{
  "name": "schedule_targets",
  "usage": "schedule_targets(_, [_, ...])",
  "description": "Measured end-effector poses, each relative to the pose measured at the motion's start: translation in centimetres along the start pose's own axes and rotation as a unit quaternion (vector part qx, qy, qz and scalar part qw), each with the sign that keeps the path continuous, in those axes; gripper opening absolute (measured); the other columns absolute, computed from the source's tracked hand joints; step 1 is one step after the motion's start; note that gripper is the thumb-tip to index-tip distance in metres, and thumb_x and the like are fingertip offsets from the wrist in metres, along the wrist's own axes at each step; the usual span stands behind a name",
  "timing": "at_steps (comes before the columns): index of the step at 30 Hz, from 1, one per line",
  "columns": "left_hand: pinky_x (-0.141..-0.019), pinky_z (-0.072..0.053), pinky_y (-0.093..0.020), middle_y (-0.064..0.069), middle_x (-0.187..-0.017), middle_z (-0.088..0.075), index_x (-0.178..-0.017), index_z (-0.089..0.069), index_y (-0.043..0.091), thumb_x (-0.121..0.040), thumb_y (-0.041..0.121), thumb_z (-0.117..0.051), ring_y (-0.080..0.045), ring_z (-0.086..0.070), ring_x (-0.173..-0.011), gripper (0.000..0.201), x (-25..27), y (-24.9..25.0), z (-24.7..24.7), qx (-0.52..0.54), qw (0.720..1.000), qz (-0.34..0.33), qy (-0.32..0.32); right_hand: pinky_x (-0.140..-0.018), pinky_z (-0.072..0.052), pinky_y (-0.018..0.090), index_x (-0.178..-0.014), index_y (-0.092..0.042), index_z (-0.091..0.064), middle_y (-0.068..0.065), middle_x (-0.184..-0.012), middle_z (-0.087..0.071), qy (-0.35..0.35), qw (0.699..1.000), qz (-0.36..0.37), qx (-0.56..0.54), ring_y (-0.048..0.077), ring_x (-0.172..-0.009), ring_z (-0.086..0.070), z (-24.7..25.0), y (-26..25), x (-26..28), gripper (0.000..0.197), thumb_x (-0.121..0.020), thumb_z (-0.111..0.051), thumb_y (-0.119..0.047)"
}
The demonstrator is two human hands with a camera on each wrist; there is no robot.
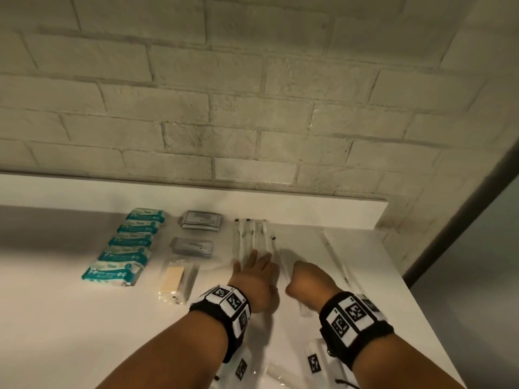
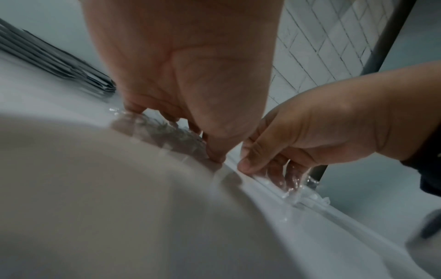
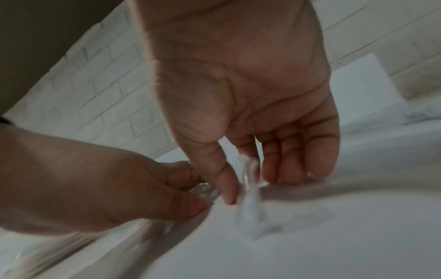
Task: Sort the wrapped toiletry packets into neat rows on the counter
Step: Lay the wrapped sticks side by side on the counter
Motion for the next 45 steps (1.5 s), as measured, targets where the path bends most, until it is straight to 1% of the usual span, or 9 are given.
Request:
schedule_targets(7, [-0.114, -0.008, -0.062, 0.000, -0.162, -0.004, -0.152, -0.018, 0.019, -0.095, 0.030, -0.042, -0.028, 0.004, -0.149, 0.062, 0.1, 0.1, 0.2, 0.002, 1.000, -0.007, 0.014, -0.069, -0.042, 0.022, -0.101, -0.002, -0.068, 0.005, -0.081, -0.069, 0.008, 0.998, -0.006, -0.067, 0.026, -0.100, -0.067, 1.3, 0.2, -3.0, 0.020, -0.089, -0.054, -0.011])
schedule_targets(12, [-0.113, -0.014, -0.062, 0.000, -0.160, -0.016, -0.152, -0.016, 0.019, -0.077, 0.035, -0.030, -0.029, -0.006, -0.149, 0.079, 0.4, 0.4, 0.9, 0.031, 0.999, -0.003, 0.044, -0.087, -0.049, 0.028, -0.103, -0.006, -0.072, 0.012, -0.108, -0.071, 0.013, 0.996, 0.029, -0.078, 0.027, -0.104, -0.065, 1.4, -1.3, -5.3, 0.024, -0.088, -0.054, -0.013])
schedule_targets(19, [-0.112, -0.014, -0.065, -0.003, -0.160, -0.012, -0.153, -0.016, 0.029, -0.074, 0.040, -0.024, -0.029, -0.001, -0.149, 0.080, 0.1, 0.5, 0.7, -0.005, 1.000, -0.006, 0.009, -0.066, -0.052, 0.029, -0.122, -0.013, -0.057, 0.015, -0.119, -0.061, -0.005, 0.959, 0.001, -0.282, 0.029, -0.093, -0.063, 1.5, 0.7, -5.9, 0.042, -0.080, -0.059, -0.009])
schedule_targets(22, [-0.112, -0.011, -0.063, 0.000, -0.161, -0.008, -0.152, -0.018, 0.033, -0.072, 0.041, -0.020, -0.025, 0.004, -0.149, 0.080, -0.2, 0.3, 0.3, -0.020, 1.000, 0.005, -0.013, -0.095, -0.047, 0.035, -0.122, -0.015, -0.055, 0.014, -0.126, -0.052, 0.093, 0.978, -0.045, -0.181, 0.032, -0.112, -0.055, 4.8, 4.7, -5.8, 0.043, -0.080, -0.056, -0.018])
schedule_targets(27, [-0.113, -0.013, -0.065, 0.000, -0.160, -0.008, -0.152, -0.020, 0.032, -0.069, 0.038, -0.022, -0.026, 0.004, -0.149, 0.083, -0.2, 0.3, 0.4, -0.010, 1.000, 0.009, -0.017, -0.094, -0.046, 0.036, -0.121, -0.006, -0.055, 0.016, -0.126, -0.057, 0.039, 0.984, -0.170, -0.023, 0.033, -0.115, -0.055, 5.3, 10.2, -3.9, 0.037, -0.088, -0.050, -0.022])
schedule_targets(31, [-0.112, -0.014, -0.065, -0.001, -0.160, -0.009, -0.151, -0.020, 0.032, -0.080, 0.040, -0.029, -0.026, 0.003, -0.149, 0.072, -0.3, 0.2, 0.2, -0.010, 1.000, 0.012, -0.017, -0.096, -0.046, 0.038, -0.122, -0.001, -0.056, 0.016, -0.123, -0.061, 0.001, 0.994, -0.104, -0.017, 0.034, -0.114, -0.058, 4.0, 8.6, -3.8, 0.038, -0.097, -0.039, -0.023])
schedule_targets(36, [-0.112, -0.014, -0.066, 0.000, -0.161, -0.007, -0.151, -0.017, 0.032, -0.093, 0.026, -0.044, -0.026, 0.005, -0.149, 0.065, -0.7, 0.0, 0.0, -0.016, 1.000, 0.012, -0.016, -0.098, -0.038, 0.033, -0.104, -0.031, -0.068, -0.002, -0.121, -0.058, 0.171, 0.984, 0.040, -0.021, 0.021, -0.119, -0.051, 7.1, 5.5, -4.4, 0.035, -0.088, -0.048, -0.007])
schedule_targets(38, [-0.112, -0.014, -0.066, 0.000, -0.160, -0.008, -0.152, -0.017, 0.032, -0.092, 0.027, -0.045, -0.026, 0.004, -0.149, 0.066, -0.8, 0.0, -0.1, -0.018, 1.000, 0.011, -0.012, -0.109, -0.031, 0.026, -0.108, -0.033, -0.070, -0.008, -0.138, -0.052, 0.159, 0.978, 0.087, -0.101, 0.012, -0.130, -0.044, 7.0, 5.2, -4.6, 0.047, -0.085, -0.049, 0.002])
schedule_targets(45, [-0.110, -0.017, -0.067, -0.002, -0.160, -0.008, -0.152, -0.018, 0.029, -0.092, 0.024, -0.045, -0.028, 0.003, -0.149, 0.066, -0.8, 0.0, 0.0, -0.028, 1.000, 0.007, -0.005, -0.097, -0.042, 0.029, -0.122, -0.026, -0.063, 0.003, -0.132, -0.054, 0.080, 0.990, 0.019, -0.115, 0.021, -0.119, -0.054, 4.8, 5.8, -3.4, 0.033, -0.089, -0.057, -0.026])
Point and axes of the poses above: each hand's wrist, its own x-axis away from the middle knuckle, its own z-axis out of the back of the hand, y = z × x, the point moved 8 cm from there along -x, towards the middle knuckle
